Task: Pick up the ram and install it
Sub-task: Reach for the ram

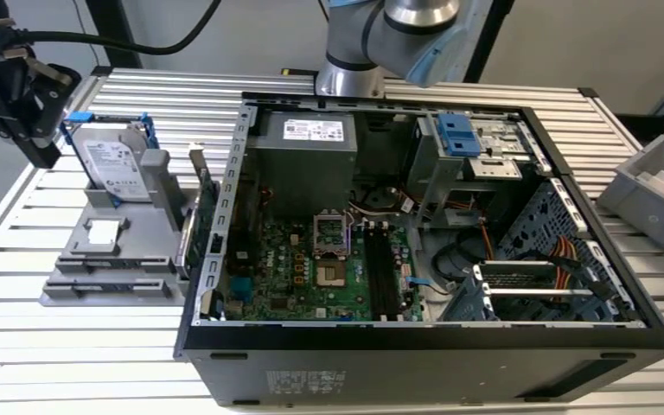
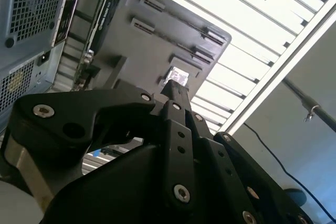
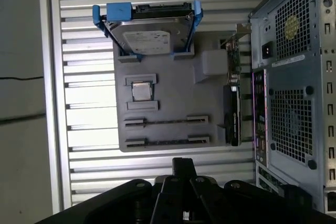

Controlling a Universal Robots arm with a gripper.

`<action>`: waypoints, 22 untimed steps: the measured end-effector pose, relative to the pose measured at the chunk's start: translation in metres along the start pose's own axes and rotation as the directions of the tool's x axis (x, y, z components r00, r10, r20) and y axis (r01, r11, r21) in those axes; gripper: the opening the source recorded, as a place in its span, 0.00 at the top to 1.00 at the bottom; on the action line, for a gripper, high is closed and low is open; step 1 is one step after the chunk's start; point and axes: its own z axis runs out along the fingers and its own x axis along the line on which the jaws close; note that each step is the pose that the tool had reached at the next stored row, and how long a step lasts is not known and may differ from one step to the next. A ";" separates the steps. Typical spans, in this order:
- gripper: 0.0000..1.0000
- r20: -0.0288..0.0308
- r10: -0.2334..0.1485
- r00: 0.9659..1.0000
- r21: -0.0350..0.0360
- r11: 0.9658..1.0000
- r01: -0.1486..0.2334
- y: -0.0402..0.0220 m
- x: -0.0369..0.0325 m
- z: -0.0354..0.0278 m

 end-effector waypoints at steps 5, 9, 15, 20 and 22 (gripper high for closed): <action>1.00 0.000 0.000 1.000 0.000 1.000 0.000 -0.0001 0.0003 0.0000; 1.00 -0.001 0.000 1.000 0.000 1.000 0.000 -0.0001 0.0003 0.0000; 1.00 -0.002 -0.003 1.000 0.000 1.000 0.003 -0.0001 0.0003 0.0000; 1.00 -0.002 -0.016 1.000 0.000 1.000 0.016 -0.0001 0.0004 0.0000; 1.00 -0.003 -0.031 1.000 0.000 1.000 0.031 -0.0001 0.0005 -0.0001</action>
